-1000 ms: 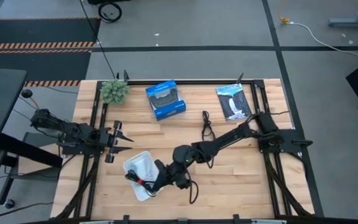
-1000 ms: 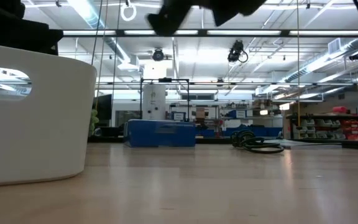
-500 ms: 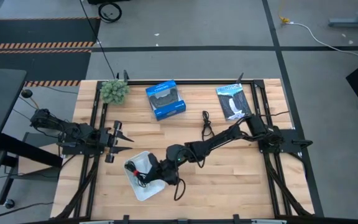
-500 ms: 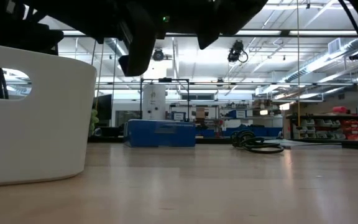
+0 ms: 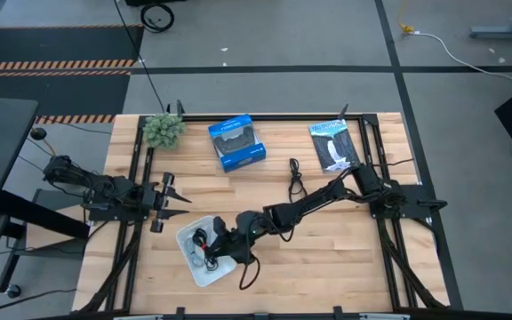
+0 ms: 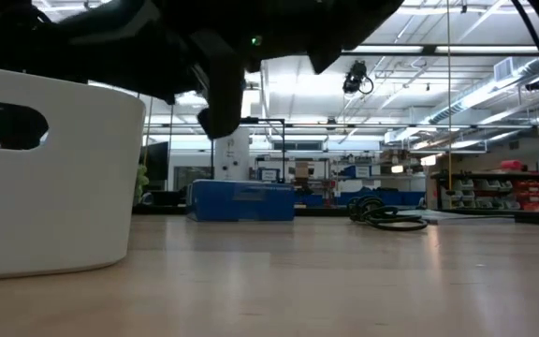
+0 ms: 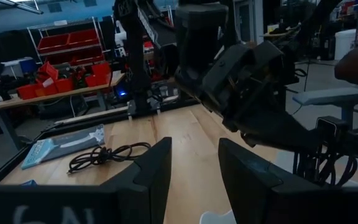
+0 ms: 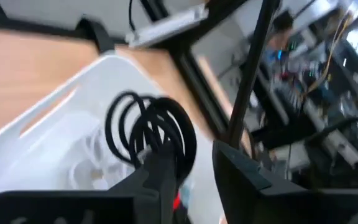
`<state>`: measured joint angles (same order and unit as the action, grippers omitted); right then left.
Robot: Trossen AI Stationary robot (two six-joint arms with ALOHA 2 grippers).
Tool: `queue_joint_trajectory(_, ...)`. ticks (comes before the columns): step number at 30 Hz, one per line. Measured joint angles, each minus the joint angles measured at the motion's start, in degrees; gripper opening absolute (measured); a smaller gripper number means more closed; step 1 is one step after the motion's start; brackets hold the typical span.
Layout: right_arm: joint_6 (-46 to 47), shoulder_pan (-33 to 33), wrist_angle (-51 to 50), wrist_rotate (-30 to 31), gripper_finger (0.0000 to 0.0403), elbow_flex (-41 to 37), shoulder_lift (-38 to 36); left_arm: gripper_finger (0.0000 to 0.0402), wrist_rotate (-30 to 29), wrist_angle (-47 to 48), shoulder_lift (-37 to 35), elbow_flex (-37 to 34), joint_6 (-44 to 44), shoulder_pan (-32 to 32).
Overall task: Pick and place USB-C Cables
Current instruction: Put the left black charger cable into the white basket
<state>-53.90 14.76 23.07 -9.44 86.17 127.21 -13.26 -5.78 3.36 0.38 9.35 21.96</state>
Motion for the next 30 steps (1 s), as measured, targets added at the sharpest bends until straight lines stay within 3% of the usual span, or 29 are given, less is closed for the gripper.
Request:
queue_joint_trajectory(5,0.3,1.5,-6.4,7.8,0.012,0.0,-2.8,0.0142,0.0,0.0,0.0,0.0,0.0,0.0)
queue_joint_trajectory(17,6.8,3.5,-14.1,6.1,0.012,0.1,-8.9,0.0142,0.0,0.0,0.0,0.0,0.0,0.0)
queue_joint_trajectory(20,4.7,3.5,-18.3,7.0,0.012,0.0,-8.8,0.0142,0.0,0.0,0.0,0.0,0.0,0.0)
queue_joint_trajectory(24,2.9,3.6,-19.2,13.1,0.0117,0.0,-9.0,0.0142,0.0,0.0,0.0,0.0,0.0,0.0)
queue_joint_trajectory(30,2.3,3.2,-21.5,11.2,0.0117,0.0,-8.9,0.0142,0.0,0.0,0.0,0.0,0.0,0.0)
